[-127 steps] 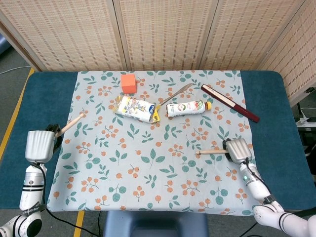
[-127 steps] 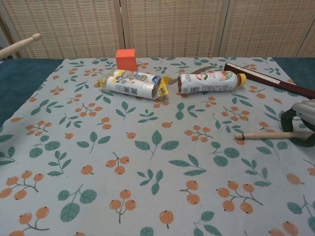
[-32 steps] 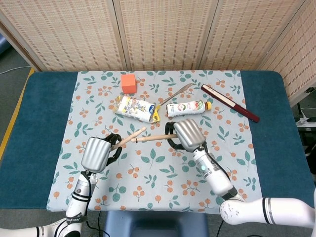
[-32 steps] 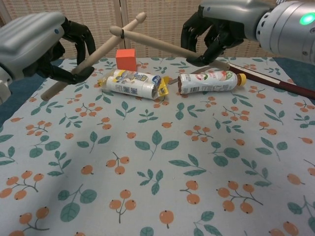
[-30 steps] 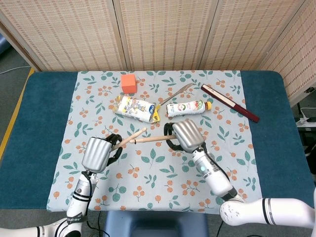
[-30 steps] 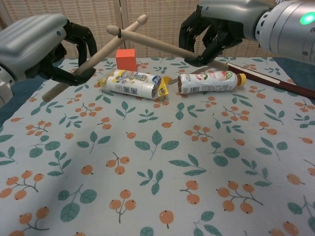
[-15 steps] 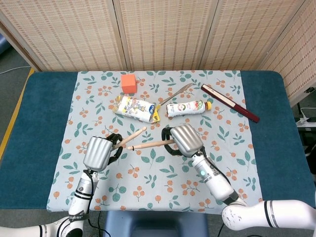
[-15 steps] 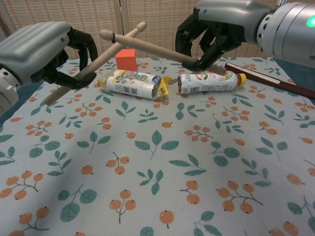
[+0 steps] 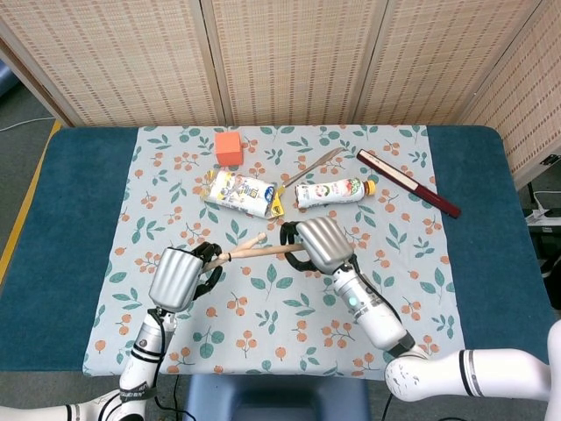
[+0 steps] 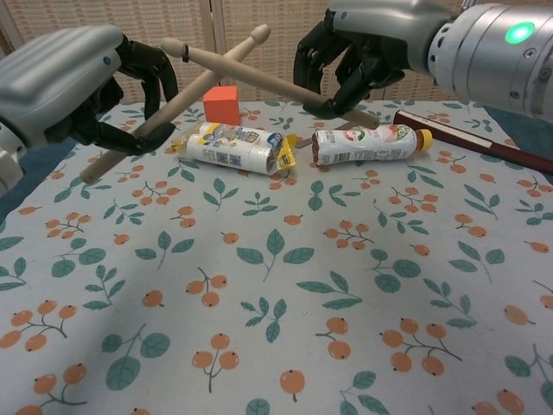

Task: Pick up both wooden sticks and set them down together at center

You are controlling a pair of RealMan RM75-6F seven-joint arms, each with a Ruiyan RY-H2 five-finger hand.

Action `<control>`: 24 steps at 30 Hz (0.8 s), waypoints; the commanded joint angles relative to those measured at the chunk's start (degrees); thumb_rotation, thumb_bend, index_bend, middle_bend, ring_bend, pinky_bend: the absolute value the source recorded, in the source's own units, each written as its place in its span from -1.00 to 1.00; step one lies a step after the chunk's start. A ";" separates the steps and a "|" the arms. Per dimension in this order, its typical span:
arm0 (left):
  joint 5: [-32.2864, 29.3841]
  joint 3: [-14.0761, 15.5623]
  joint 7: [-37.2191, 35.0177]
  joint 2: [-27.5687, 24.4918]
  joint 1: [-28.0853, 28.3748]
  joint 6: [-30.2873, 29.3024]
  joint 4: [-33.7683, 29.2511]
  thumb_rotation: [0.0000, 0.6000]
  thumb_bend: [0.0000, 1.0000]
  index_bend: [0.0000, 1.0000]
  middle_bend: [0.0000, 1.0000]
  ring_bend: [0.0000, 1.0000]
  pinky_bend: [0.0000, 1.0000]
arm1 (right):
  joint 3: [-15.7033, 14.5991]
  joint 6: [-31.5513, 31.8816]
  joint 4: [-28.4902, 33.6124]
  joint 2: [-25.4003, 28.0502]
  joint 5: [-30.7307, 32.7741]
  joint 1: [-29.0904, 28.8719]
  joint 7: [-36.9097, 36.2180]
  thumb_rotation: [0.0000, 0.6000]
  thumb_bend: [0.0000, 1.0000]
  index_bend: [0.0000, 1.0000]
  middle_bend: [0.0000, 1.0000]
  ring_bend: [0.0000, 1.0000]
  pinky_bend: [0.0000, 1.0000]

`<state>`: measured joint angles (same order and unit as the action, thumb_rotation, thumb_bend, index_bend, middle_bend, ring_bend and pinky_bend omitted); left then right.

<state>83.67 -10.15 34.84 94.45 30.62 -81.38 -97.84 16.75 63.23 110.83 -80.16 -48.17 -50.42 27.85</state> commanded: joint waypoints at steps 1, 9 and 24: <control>0.17 0.20 0.06 0.00 -0.06 0.15 -0.14 1.00 -0.21 0.36 0.60 1.00 1.00 | 0.00 0.05 -0.09 -0.26 -0.15 -0.18 -0.12 1.00 0.94 0.66 0.29 0.57 1.00; -0.24 0.16 0.61 0.07 -0.19 0.82 0.29 1.00 -0.21 0.36 0.60 1.00 1.00 | -1.00 0.54 0.56 -1.07 -1.15 -0.73 0.76 1.00 0.94 0.65 0.29 0.57 1.00; 4.23 4.32 -4.26 -6.58 -0.38 3.98 22.68 1.00 -0.20 0.36 0.61 1.00 1.00 | -8.73 4.32 -7.27 4.77 -1.51 5.36 4.31 1.00 0.94 0.65 0.29 0.53 1.00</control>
<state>85.27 -8.21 34.44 89.46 30.17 -78.84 -82.83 9.90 68.06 108.19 -75.26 -49.33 -46.80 33.38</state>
